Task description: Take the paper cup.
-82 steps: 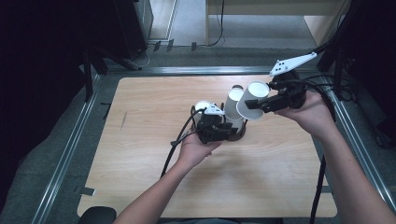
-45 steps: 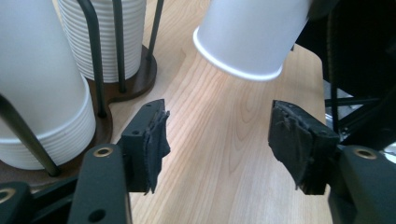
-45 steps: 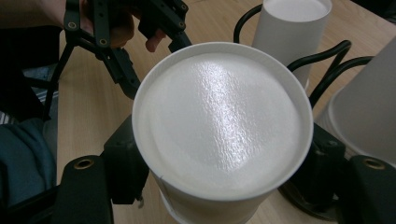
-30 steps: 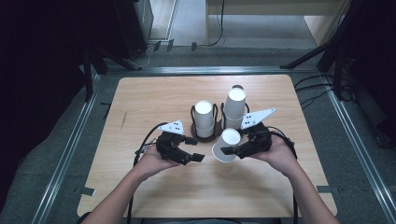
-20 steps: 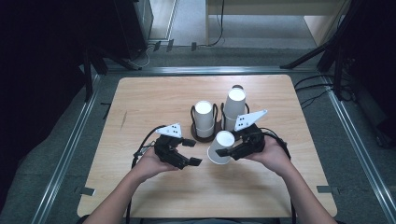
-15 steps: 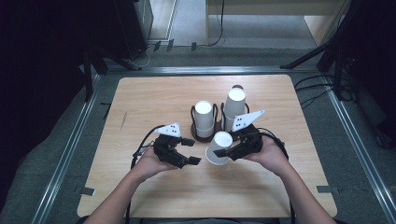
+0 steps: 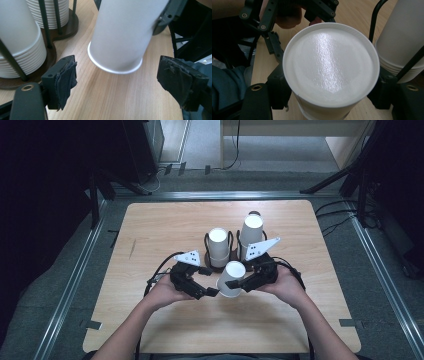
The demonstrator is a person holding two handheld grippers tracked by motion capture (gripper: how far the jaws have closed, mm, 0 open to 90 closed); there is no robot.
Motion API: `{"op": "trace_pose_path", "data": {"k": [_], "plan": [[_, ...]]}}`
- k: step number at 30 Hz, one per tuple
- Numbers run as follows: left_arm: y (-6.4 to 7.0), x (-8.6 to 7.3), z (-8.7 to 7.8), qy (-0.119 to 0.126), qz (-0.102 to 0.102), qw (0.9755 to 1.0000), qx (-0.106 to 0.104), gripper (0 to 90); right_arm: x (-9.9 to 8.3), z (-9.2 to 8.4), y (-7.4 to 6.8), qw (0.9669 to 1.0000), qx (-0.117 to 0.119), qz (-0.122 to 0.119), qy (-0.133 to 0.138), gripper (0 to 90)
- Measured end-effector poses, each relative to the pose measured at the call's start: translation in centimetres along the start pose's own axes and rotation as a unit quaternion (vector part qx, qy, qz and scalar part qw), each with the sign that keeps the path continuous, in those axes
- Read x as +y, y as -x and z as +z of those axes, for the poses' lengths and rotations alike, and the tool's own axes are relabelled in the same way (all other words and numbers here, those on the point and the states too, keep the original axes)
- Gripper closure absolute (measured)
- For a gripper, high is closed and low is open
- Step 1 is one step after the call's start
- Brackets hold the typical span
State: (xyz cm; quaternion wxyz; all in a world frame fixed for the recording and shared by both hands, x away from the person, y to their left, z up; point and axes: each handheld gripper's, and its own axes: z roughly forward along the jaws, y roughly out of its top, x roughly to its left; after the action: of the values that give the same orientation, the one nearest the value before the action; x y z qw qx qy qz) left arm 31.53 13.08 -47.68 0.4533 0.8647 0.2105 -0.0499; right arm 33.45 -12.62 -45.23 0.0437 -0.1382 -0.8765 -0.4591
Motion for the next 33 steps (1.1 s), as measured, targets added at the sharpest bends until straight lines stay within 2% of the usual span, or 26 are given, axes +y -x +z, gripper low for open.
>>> {"op": "trace_pose_path", "data": {"k": [6,10,15,21,28,33], "plan": [[0.1,0.1,0.8,-0.008,0.006,0.9999,-0.006,16.1,0.3,0.3,-0.3,1.0,0.005,-0.001,0.004,31.1],[0.2,0.1,1.1,-0.003,0.007,0.9999,-0.015,15.9,0.5,0.4,-0.6,0.9999,0.01,-0.001,0.006,31.1],[0.5,0.0,1.8,-0.013,0.015,0.9997,-0.012,15.9,0.6,0.5,-0.7,0.9998,0.016,0.0,0.009,31.2],[0.6,0.0,2.0,-0.009,0.014,0.9997,-0.018,16.6,0.7,0.8,-0.9,0.9997,0.022,0.001,0.012,31.2],[0.6,0.0,2.0,-0.002,0.015,0.9998,-0.014,17.9,0.8,1.0,-0.9,0.9994,0.027,0.008,0.019,31.3],[0.7,0.0,1.8,0.009,0.017,0.9996,-0.019,19.1,0.9,1.3,-1.0,0.9993,0.03,0.009,0.02,31.5]]}}
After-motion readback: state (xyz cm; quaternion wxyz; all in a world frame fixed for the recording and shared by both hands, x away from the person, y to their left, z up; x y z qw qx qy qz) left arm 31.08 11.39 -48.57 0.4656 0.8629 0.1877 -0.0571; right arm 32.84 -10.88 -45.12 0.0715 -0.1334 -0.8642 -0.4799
